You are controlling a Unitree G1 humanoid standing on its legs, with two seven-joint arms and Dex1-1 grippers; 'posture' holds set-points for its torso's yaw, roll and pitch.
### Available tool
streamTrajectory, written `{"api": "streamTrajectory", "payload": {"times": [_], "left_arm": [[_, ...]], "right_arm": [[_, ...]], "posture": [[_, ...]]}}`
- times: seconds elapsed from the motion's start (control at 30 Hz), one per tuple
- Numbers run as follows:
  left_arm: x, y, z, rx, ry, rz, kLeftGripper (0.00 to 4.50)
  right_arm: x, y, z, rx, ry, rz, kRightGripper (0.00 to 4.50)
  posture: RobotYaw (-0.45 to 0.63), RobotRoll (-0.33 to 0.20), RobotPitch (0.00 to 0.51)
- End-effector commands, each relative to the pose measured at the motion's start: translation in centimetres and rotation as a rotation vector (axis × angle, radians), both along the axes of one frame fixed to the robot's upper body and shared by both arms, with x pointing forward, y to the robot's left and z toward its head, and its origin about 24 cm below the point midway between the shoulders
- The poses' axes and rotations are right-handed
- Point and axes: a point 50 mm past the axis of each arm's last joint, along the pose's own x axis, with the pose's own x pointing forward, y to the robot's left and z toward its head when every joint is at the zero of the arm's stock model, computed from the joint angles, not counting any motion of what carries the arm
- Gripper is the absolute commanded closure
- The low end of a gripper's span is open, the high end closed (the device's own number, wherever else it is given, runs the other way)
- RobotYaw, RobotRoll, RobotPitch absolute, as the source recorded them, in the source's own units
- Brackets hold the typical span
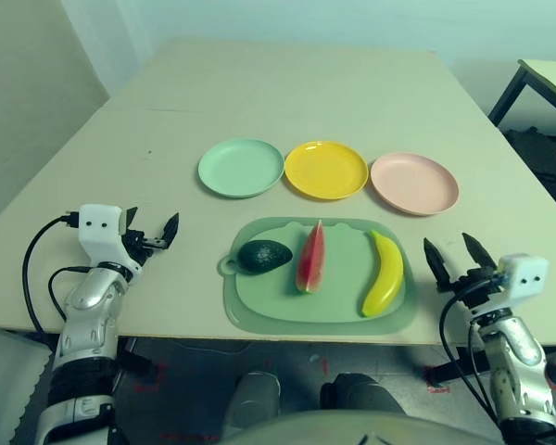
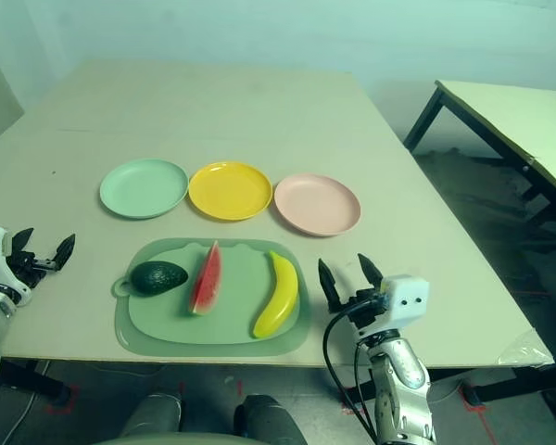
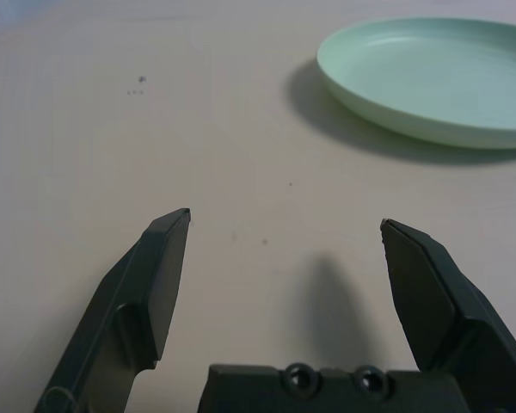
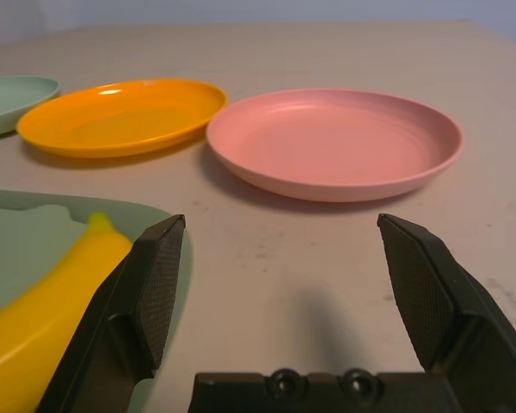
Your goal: Place the fruits into color-matched plates.
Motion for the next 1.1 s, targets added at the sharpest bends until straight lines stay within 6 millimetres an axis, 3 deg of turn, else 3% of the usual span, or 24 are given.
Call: {"api": "streamTrajectory", "payload": {"times": [0.03,0.5,0.63,0.83,1.1], "left_arm": [[0.3,0.2,0.5,0.005,-0.013,0.006,0.00],[0.4,0.3,1.2,-0.061,-0.069,-0.009,0.00],[1.0,-1.3,2.5,-0.104,-0.097,-0.245,0.00],[-0.4,-2.4,5.6,-0.087,0.007,-0.740,0.00],[-2.7,-3.1,7.9,0.063,0.196,-1.124,0.00]], "right_arm": [[-0.2,0.0,-0.2,-0.010,0.007,-0.003,0.03],[-1.2,-2.5,-0.3,-0.055,0.026,-0.055,0.03],[-1.8,-3.5,0.6,-0.128,0.031,-0.015,0.03],[-1.5,-2.8,4.9,-0.395,0.019,0.139,0.03],[-0.2,0.3,11.7,-0.779,-0.043,0.544,0.03]], "posture": [[0.19,0.000,0.053],[0.12,0.000,0.047],[0.08,0.000,0.056],[0.02,0.000,0.065],[0.02,0.000,0.070]]}}
